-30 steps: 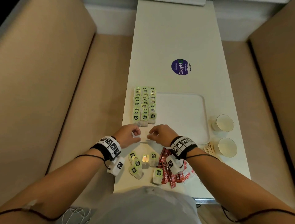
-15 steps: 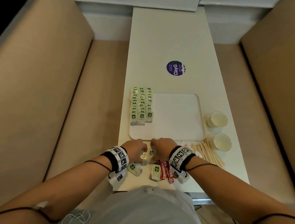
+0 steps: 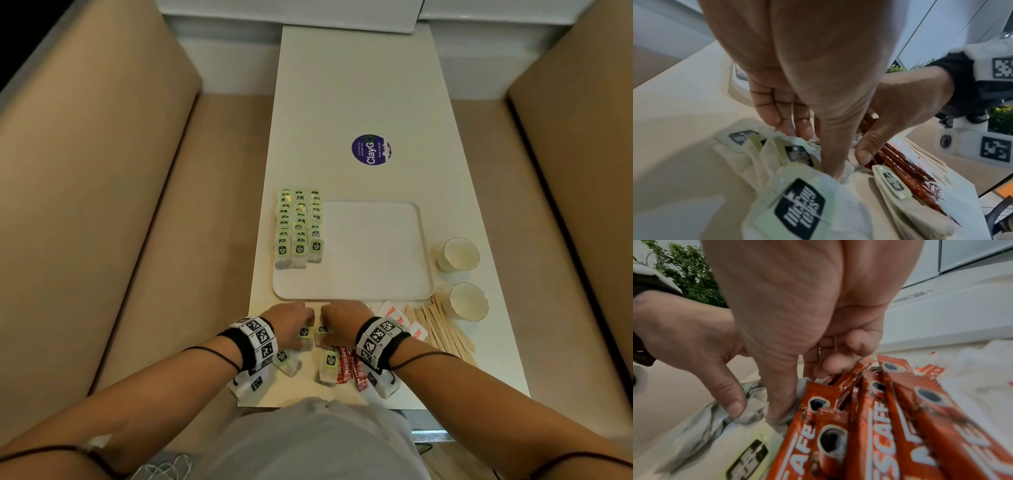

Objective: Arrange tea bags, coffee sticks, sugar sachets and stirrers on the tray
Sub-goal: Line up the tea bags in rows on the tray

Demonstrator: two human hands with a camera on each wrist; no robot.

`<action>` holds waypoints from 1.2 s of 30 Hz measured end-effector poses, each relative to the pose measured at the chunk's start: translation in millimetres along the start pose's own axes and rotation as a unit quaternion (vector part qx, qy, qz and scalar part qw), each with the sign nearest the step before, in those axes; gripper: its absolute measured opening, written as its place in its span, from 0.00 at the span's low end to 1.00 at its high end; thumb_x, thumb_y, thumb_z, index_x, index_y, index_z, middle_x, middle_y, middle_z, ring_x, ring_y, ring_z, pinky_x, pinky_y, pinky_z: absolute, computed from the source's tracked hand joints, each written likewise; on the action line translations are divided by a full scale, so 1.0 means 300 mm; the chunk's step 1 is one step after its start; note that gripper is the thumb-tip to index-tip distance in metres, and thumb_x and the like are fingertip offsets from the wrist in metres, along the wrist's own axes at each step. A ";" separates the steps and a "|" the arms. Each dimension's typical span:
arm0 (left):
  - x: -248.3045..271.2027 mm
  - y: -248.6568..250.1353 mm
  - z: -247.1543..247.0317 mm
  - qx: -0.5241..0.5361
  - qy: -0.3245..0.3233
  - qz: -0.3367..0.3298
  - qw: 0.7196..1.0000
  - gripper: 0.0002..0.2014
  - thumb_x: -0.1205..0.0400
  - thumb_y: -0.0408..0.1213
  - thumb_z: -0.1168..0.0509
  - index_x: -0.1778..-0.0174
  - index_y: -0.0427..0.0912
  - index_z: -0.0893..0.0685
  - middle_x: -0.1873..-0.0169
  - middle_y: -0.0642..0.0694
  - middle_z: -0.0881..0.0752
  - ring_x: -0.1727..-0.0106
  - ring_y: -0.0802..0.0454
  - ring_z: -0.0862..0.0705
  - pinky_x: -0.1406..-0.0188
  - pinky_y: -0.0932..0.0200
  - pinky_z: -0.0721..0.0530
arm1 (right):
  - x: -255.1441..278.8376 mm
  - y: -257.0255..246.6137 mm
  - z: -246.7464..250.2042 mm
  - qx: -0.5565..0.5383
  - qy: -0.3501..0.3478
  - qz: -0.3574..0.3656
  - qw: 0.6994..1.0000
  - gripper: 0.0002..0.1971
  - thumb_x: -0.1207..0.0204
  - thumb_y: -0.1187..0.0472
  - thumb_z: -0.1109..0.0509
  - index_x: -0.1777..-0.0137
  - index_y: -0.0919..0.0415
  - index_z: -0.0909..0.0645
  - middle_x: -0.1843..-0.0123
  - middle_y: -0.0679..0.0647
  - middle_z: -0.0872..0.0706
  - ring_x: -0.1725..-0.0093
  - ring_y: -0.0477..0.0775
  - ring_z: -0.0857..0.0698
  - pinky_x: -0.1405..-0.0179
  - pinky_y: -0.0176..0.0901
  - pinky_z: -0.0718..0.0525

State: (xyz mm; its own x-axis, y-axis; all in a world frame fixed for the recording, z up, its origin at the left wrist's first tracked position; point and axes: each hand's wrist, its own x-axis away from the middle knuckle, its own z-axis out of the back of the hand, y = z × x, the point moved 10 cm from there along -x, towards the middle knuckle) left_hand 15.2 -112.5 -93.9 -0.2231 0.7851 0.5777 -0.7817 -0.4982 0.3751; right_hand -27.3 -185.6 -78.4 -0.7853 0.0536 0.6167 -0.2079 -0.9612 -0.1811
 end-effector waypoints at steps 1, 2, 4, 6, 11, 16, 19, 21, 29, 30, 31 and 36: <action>-0.002 0.006 -0.001 0.013 0.000 -0.003 1.000 0.23 0.23 0.50 0.25 0.35 0.47 0.20 0.43 0.46 0.20 0.47 0.44 0.16 0.51 0.52 0.19 | 0.003 0.000 0.000 -0.002 0.004 -0.001 1.000 0.16 0.26 0.46 0.26 0.51 0.59 0.17 0.57 0.55 0.13 0.58 0.60 0.13 0.58 0.49 0.14; -0.002 0.012 -0.001 0.023 -0.001 -0.005 1.000 0.21 0.22 0.48 0.26 0.35 0.46 0.20 0.43 0.46 0.21 0.47 0.44 0.17 0.51 0.53 0.20 | 0.006 0.000 0.000 -0.006 0.009 -0.003 1.000 0.15 0.26 0.47 0.27 0.51 0.59 0.17 0.57 0.55 0.14 0.58 0.60 0.13 0.58 0.49 0.13; -0.006 0.019 0.000 0.041 -0.002 -0.004 0.999 0.19 0.20 0.46 0.27 0.35 0.44 0.19 0.43 0.45 0.21 0.47 0.44 0.17 0.49 0.53 0.20 | 0.010 0.004 -0.004 -0.021 0.010 -0.009 1.000 0.12 0.26 0.49 0.27 0.53 0.59 0.16 0.58 0.54 0.14 0.58 0.60 0.13 0.60 0.47 0.15; -0.011 0.020 0.003 0.060 0.003 0.001 0.998 0.19 0.20 0.44 0.27 0.34 0.43 0.18 0.41 0.44 0.19 0.44 0.44 0.17 0.44 0.52 0.18 | 0.014 0.011 -0.013 -0.033 0.003 -0.014 0.999 0.11 0.24 0.49 0.27 0.56 0.58 0.14 0.61 0.53 0.14 0.59 0.59 0.13 0.62 0.46 0.17; -0.016 0.007 0.014 0.126 0.038 0.021 0.991 0.23 0.20 0.39 0.24 0.29 0.43 0.20 0.36 0.45 0.22 0.38 0.47 0.18 0.37 0.58 0.21 | 0.028 0.025 -0.008 -0.071 0.012 -0.008 0.997 0.12 0.21 0.48 0.28 0.56 0.58 0.15 0.59 0.53 0.12 0.57 0.57 0.13 0.56 0.50 0.13; -0.005 -0.018 0.051 0.200 0.072 0.033 0.977 0.27 0.22 0.39 0.22 0.28 0.44 0.21 0.35 0.48 0.16 0.37 0.52 0.16 0.41 0.65 0.23 | 0.042 0.050 0.016 -0.141 0.045 0.004 0.989 0.16 0.21 0.48 0.29 0.64 0.50 0.30 0.66 0.46 0.22 0.62 0.54 0.20 0.64 0.45 0.24; -0.005 -0.051 0.078 0.252 0.090 0.049 0.962 0.27 0.25 0.39 0.20 0.30 0.47 0.18 0.48 0.49 0.12 0.53 0.55 0.15 0.53 0.63 0.18 | 0.061 0.072 0.062 -0.209 0.078 0.005 0.975 0.15 0.21 0.51 0.26 0.64 0.50 0.28 0.65 0.44 0.22 0.65 0.47 0.24 0.67 0.41 0.29; -0.004 -0.067 0.093 0.304 0.094 0.053 0.946 0.24 0.27 0.37 0.19 0.34 0.45 0.14 0.60 0.49 0.11 0.64 0.58 0.16 0.59 0.60 0.17 | 0.069 0.090 0.089 -0.254 0.093 -0.004 0.963 0.12 0.23 0.53 0.23 0.62 0.51 0.24 0.63 0.45 0.20 0.65 0.45 0.23 0.66 0.40 0.26; 0.020 -0.127 0.161 0.484 0.125 0.079 0.862 0.21 0.25 0.25 0.24 0.40 0.51 0.14 0.51 0.37 0.19 0.58 0.39 0.10 0.54 0.54 0.12 | 0.091 0.120 0.184 -0.387 0.145 -0.023 0.910 0.09 0.26 0.51 0.18 0.53 0.54 0.13 0.54 0.51 0.10 0.55 0.51 0.13 0.57 0.37 0.18; 0.024 -0.128 0.162 0.520 0.123 0.080 0.842 0.22 0.25 0.22 0.25 0.39 0.49 0.15 0.45 0.33 0.19 0.54 0.37 0.08 0.54 0.54 0.10 | 0.093 0.121 0.189 -0.403 0.150 -0.029 0.903 0.10 0.26 0.50 0.18 0.53 0.53 0.13 0.55 0.50 0.10 0.55 0.50 0.12 0.57 0.39 0.17; 0.028 -0.126 0.164 0.547 0.122 0.079 0.825 0.24 0.25 0.20 0.26 0.37 0.47 0.17 0.41 0.32 0.21 0.52 0.37 0.08 0.55 0.53 0.10 | 0.093 0.122 0.191 -0.421 0.154 -0.034 0.893 0.10 0.26 0.50 0.18 0.54 0.52 0.13 0.56 0.49 0.09 0.56 0.50 0.11 0.56 0.41 0.15; 0.052 -0.093 0.169 0.611 0.113 0.057 0.781 0.27 0.22 0.22 0.28 0.26 0.40 0.24 0.46 0.31 0.15 0.54 0.41 0.08 0.48 0.50 0.09 | 0.125 0.085 0.221 -0.474 0.185 -0.017 0.861 0.05 0.21 0.54 0.23 0.54 0.55 0.12 0.59 0.46 0.06 0.58 0.42 0.09 0.51 0.41 0.12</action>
State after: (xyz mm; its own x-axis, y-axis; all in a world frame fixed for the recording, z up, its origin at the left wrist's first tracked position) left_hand 63.1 -105.2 -58.6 -0.4554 0.6863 0.5671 0.3601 -0.4406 0.8223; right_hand -23.4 -226.0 -9.3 -0.8647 0.3281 0.3803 -0.4794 -0.3134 -0.8197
